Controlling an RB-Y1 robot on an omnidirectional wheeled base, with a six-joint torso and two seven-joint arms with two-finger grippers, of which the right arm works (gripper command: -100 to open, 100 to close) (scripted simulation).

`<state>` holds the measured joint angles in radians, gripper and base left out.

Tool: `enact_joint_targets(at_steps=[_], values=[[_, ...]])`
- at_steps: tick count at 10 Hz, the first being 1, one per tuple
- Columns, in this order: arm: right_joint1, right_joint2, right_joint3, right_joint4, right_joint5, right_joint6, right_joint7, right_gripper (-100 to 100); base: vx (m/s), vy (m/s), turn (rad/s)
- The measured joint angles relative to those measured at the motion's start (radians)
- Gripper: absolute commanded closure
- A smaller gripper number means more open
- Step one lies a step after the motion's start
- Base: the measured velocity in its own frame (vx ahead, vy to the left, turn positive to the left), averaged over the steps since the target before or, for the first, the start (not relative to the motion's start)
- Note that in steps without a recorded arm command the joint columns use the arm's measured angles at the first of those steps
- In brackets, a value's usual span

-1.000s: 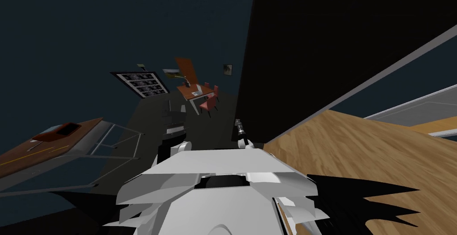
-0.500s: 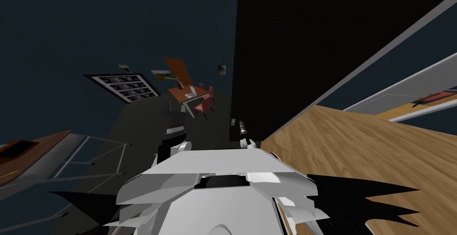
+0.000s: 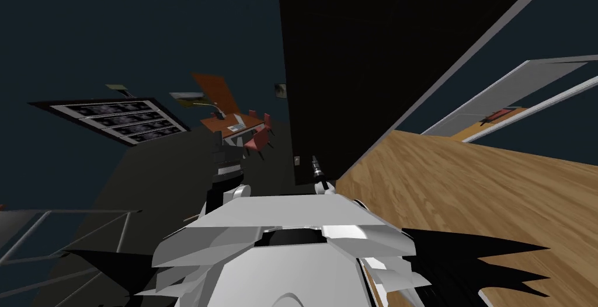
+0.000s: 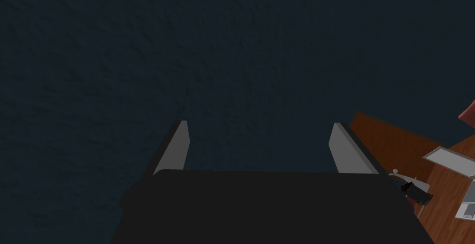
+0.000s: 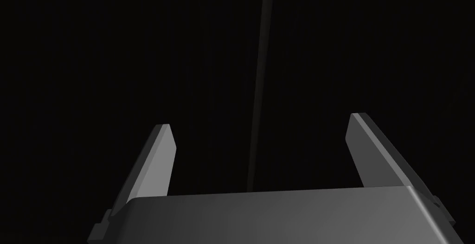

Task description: Push the door open

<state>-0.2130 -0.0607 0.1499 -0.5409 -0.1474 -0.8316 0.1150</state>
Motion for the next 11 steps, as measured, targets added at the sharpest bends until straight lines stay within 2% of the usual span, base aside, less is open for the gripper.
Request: enact_joint_targets(at_steps=[2, 3, 4, 6, 7, 9, 11], values=[[0.009, 0.006, 0.026, -0.014, 0.0, 0.006, -0.003, -100, -0.027, 0.006, -0.198], [0.032, 0.018, 0.045, -0.056, 0.001, 0.024, 0.0, -100, -0.091, 0.055, -0.271], [0.026, 0.033, 0.063, -0.049, 0.0, 0.026, -0.003, -100, -0.151, 0.085, -0.158], [0.036, 0.062, 0.091, -0.059, 0.0, 0.026, -0.007, -100, -0.162, 0.093, -0.072], [0.041, 0.07, 0.099, -0.07, 0.0, 0.032, -0.009, -100, -0.154, 0.15, -0.054], [0.036, 0.091, 0.11, -0.055, 0.0, 0.023, -0.013, -100, -0.15, 0.107, -0.056], [0.043, 0.103, 0.117, -0.071, 0.0, 0.03, -0.012, -100, -0.155, 0.106, 0.012]])
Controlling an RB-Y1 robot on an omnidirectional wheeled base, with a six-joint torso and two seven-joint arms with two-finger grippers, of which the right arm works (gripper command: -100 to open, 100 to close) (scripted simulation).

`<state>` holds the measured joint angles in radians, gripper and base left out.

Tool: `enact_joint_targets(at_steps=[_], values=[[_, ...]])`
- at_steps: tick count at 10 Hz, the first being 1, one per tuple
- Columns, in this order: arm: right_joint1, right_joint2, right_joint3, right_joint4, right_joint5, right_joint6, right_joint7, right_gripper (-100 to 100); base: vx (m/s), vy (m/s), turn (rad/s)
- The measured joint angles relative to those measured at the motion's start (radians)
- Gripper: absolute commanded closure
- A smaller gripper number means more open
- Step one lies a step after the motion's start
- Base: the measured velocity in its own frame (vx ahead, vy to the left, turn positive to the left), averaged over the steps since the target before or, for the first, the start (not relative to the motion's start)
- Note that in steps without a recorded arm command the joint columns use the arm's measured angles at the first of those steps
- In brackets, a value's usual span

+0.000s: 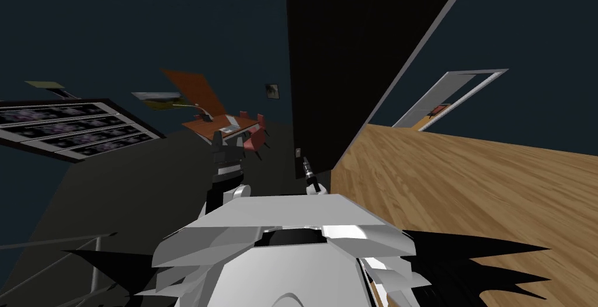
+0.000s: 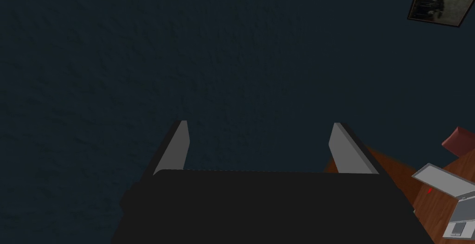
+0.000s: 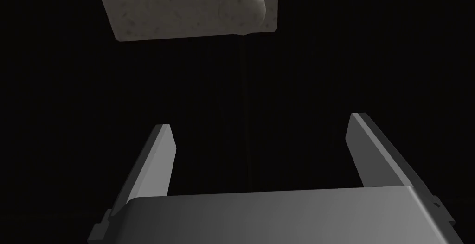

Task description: Push the door open

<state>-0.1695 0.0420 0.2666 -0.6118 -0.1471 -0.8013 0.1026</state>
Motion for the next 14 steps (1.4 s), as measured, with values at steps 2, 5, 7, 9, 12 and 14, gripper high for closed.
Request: enact_joint_targets(at_steps=[2, 5, 7, 9, 12, 14], values=[[-0.002, 0.005, 0.002, 0.004, 0.0, 0.0, 0.0, -100, -0.008, 0.029, 0.001], [0.002, -0.046, 0.0, -0.001, -0.002, -0.003, -0.001, -100, 0.182, 0.032, 0.022], [-0.014, -0.059, -0.006, 0.028, -0.005, -0.015, -0.001, -100, 0.249, 0.075, 0.027], [-0.004, -0.041, -0.009, 0.011, -0.006, -0.009, 0.004, -100, 0.221, 0.091, 0.034], [-0.001, -0.027, -0.01, 0.002, -0.007, -0.007, 0.002, 100, 0.012, 0.006, 0.002], [-0.003, -0.027, -0.01, 0.002, -0.006, -0.006, 0.003, 100, -0.019, -0.008, 0.002]])
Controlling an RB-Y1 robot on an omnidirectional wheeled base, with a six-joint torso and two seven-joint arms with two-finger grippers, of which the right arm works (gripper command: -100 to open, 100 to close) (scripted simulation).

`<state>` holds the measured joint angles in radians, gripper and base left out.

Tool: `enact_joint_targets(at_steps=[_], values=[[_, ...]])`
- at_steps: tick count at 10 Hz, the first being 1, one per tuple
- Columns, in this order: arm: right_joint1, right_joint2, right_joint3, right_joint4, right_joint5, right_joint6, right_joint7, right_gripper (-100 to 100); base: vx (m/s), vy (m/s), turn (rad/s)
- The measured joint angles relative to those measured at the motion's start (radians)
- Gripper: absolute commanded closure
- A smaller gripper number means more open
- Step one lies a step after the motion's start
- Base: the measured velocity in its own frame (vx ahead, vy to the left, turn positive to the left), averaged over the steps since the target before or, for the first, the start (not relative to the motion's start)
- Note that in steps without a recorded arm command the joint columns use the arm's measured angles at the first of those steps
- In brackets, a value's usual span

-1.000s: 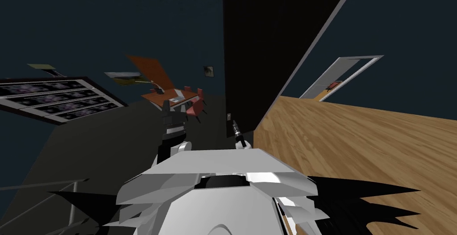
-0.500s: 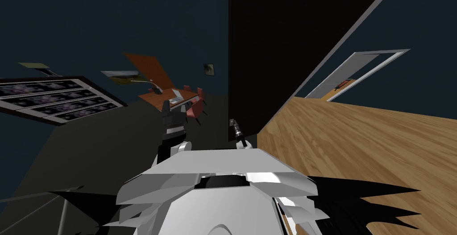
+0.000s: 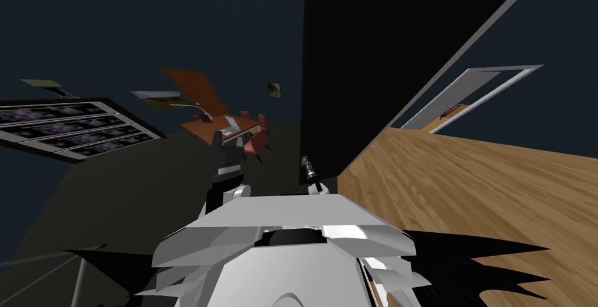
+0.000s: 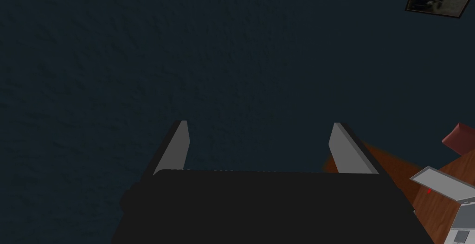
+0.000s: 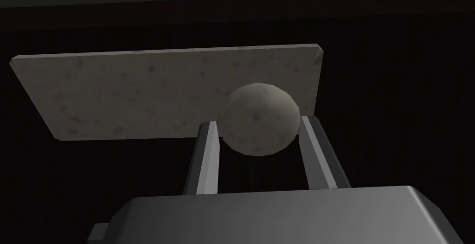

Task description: Push the door open

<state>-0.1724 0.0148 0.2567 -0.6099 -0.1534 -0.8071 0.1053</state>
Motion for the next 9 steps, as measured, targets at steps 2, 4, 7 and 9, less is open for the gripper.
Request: enact_joint_targets(at_steps=[2, 4, 7, 9], values=[[0.003, 0.0, 0.001, 0.002, 0.0, 0.001, 0.0, 100, -0.005, 0.0, -0.002], [0.002, -0.008, -0.006, 0.008, -0.003, 0.004, 0.002, 100, 0.133, 0.126, -0.051], [-0.017, -0.031, -0.035, 0.047, -0.016, -0.017, 0.002, 100, 0.132, 0.077, -0.029], [-0.016, -0.037, -0.048, 0.03, -0.022, -0.012, 0.006, 100, 0.173, 0.089, -0.072]])
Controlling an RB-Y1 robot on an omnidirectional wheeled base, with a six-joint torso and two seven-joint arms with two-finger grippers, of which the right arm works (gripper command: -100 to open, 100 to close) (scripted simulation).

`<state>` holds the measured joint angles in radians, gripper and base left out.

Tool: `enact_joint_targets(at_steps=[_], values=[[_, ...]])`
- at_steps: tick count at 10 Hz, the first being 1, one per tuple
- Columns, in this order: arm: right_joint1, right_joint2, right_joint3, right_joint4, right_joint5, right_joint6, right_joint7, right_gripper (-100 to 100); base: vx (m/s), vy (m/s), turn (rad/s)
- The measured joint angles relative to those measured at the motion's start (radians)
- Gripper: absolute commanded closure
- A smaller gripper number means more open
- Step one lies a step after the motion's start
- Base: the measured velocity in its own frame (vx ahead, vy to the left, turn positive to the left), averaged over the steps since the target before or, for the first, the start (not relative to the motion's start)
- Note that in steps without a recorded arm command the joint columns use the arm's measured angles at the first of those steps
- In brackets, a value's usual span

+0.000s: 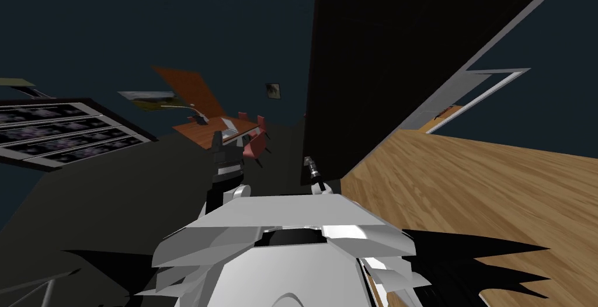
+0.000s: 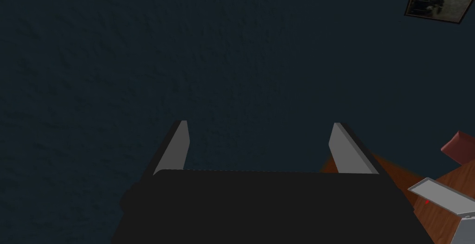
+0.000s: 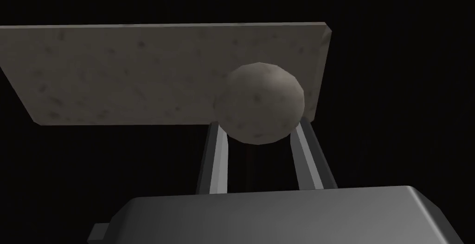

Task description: Push the door open

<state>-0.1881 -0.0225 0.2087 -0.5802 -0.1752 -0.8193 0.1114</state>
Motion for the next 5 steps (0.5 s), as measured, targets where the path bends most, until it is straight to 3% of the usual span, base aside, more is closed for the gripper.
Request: enact_joint_targets(at_steps=[1, 5], values=[[0.008, -0.006, -0.011, -0.006, -0.005, 0.001, 0.002, -100, -0.056, 0.029, -0.053], [0.005, -0.016, -0.005, -0.011, -0.006, 0.007, -0.006, -100, -0.213, -0.025, -0.012]])
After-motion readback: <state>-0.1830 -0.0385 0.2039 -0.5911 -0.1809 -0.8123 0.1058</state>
